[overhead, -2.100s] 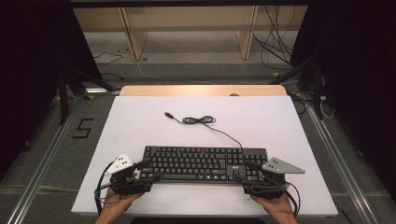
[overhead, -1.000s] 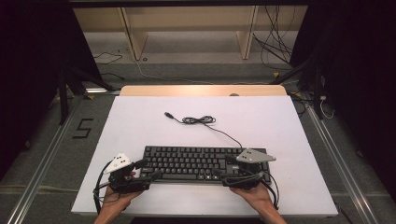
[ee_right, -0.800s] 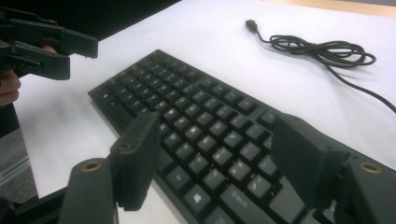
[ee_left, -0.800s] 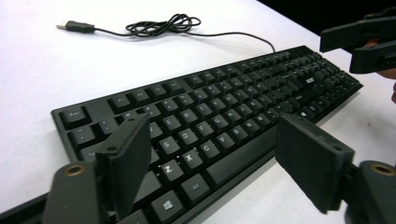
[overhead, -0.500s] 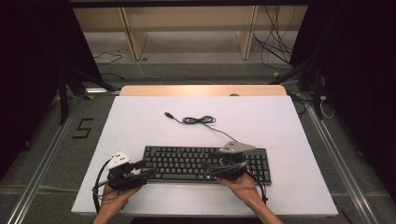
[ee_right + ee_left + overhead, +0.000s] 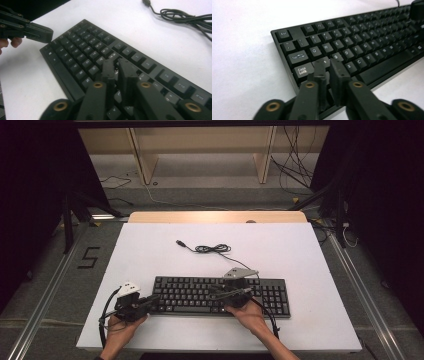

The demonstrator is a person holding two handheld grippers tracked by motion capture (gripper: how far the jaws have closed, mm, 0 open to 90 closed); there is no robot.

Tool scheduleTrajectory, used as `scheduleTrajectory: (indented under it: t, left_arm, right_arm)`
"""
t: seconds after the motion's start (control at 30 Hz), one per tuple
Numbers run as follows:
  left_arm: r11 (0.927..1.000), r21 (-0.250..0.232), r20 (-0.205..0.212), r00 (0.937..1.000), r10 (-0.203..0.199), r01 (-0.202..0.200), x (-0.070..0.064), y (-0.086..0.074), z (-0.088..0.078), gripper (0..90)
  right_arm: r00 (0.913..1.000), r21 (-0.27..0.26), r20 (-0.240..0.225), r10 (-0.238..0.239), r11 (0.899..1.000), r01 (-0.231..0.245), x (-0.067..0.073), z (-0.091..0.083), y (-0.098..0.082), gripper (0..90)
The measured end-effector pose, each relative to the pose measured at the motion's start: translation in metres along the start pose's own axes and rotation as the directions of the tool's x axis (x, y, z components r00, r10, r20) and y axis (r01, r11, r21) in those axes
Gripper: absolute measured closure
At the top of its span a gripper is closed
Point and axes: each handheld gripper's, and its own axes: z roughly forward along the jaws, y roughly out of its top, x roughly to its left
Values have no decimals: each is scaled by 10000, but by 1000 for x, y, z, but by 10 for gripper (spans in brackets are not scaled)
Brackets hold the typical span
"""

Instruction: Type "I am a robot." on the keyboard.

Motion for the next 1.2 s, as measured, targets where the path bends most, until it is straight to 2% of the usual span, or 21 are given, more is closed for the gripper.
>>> scheduleTrajectory:
  t: [0.07,0.33,0.6,1.2]
  left_arm:
    - [9999,113,-39,10000,56,-56,0,0,2,887]
    - [9991,431,38,10000,56,-57,3,0,6,889]
    - [9987,514,72,10000,3,-7,4,0,7,889]
    - [9984,573,69,10000,-35,31,5,0,8,889]
  right_arm:
    - [10000,87,30,-10,10000,9,0,5,1,900]
    - [9994,604,345,16,9982,-37,1,24,4,900]
    - [9988,871,491,-21,9962,-21,1,35,5,900]
    - [9984,1074,569,15,9942,-76,-1,42,3,900]
